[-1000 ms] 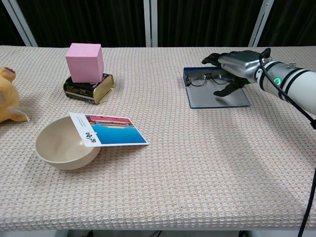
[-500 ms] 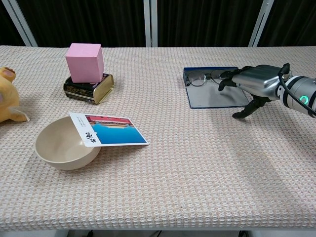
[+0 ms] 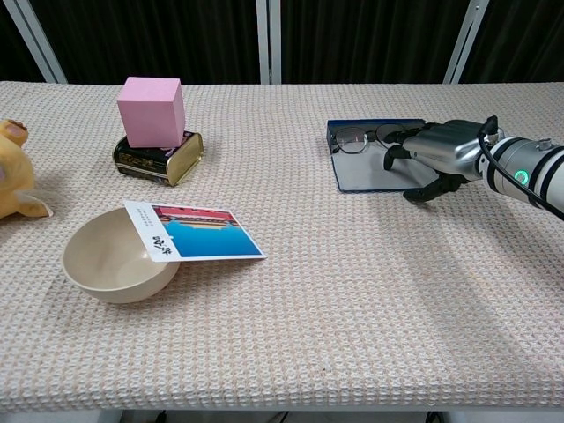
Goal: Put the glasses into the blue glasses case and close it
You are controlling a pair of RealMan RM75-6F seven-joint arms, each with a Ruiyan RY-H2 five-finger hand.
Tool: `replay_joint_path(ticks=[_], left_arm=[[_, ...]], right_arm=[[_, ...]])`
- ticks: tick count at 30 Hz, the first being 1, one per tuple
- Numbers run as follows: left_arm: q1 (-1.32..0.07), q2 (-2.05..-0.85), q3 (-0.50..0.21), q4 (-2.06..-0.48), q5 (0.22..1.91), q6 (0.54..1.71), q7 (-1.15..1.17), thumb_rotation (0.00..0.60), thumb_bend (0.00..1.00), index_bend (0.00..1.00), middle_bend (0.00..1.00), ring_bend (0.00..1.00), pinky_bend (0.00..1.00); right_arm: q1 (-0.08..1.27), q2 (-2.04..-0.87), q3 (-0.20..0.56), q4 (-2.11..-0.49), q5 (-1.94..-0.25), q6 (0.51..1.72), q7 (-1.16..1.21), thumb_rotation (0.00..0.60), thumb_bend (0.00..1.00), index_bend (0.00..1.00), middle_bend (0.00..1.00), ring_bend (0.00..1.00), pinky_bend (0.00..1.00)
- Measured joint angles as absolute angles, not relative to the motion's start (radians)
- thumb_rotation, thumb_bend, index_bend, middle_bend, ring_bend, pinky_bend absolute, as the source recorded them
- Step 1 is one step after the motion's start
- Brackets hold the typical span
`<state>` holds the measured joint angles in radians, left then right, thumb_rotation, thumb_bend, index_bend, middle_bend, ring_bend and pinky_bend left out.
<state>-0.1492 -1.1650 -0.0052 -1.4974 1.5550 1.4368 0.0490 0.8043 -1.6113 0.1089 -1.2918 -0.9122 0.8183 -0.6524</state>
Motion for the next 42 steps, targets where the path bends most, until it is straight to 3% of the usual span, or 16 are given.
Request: replay_joint_path(ticks=[5, 8, 18, 23, 34, 42], left_arm=[[-0.15, -1.164, -0.005, -1.501, 1.557, 1.438, 0.053, 0.458, 0.07, 0.09, 0.01, 0.01, 0.13], [-0.149, -1.164, -0.005, -1.502, 1.558, 1.44, 0.054, 0.457, 0.07, 0.09, 0.01, 0.01, 0.13], [-0.148, -1.165, -0.007, -1.493, 1.56, 1.448, 0.044, 0.46, 0.07, 0.09, 0.01, 0.01, 0.13], [-0.15, -1.17, -0.006, -1.485, 1.565, 1.448, 0.034, 0.46, 0.07, 0.09, 0.01, 0.01, 0.13], [-0.154, -1.173, -0.006, -1.477, 1.572, 1.449, 0.016, 0.463, 0.07, 0.09, 0.01, 0.01, 0.13], [-0.159, -1.181, -0.007, -1.466, 1.573, 1.446, 0.002, 0.465, 0.07, 0.09, 0.01, 0.01, 0.13]], right_arm=[[0.821, -1.612, 0.105, -1.291, -0.887, 0.808, -0.672, 0.545, 0.52, 0.29, 0.0, 0.0, 0.0], [0.828, -1.622, 0.102, -1.276, -0.88, 0.802, -0.674, 0.586, 0.53, 0.34, 0.0, 0.0, 0.0], [0.821, -1.655, 0.102, -1.222, -0.984, 0.829, -0.568, 0.597, 0.83, 0.51, 0.0, 0.0, 0.0], [0.809, -1.663, 0.101, -1.197, -1.055, 0.855, -0.497, 0.571, 0.91, 0.52, 0.0, 0.0, 0.0], [0.785, -1.663, 0.103, -1.16, -1.144, 0.888, -0.405, 0.568, 0.94, 0.53, 0.0, 0.0, 0.0], [0.782, -1.683, 0.127, -1.121, -1.174, 0.907, -0.36, 0.568, 0.94, 0.43, 0.0, 0.0, 0.0]])
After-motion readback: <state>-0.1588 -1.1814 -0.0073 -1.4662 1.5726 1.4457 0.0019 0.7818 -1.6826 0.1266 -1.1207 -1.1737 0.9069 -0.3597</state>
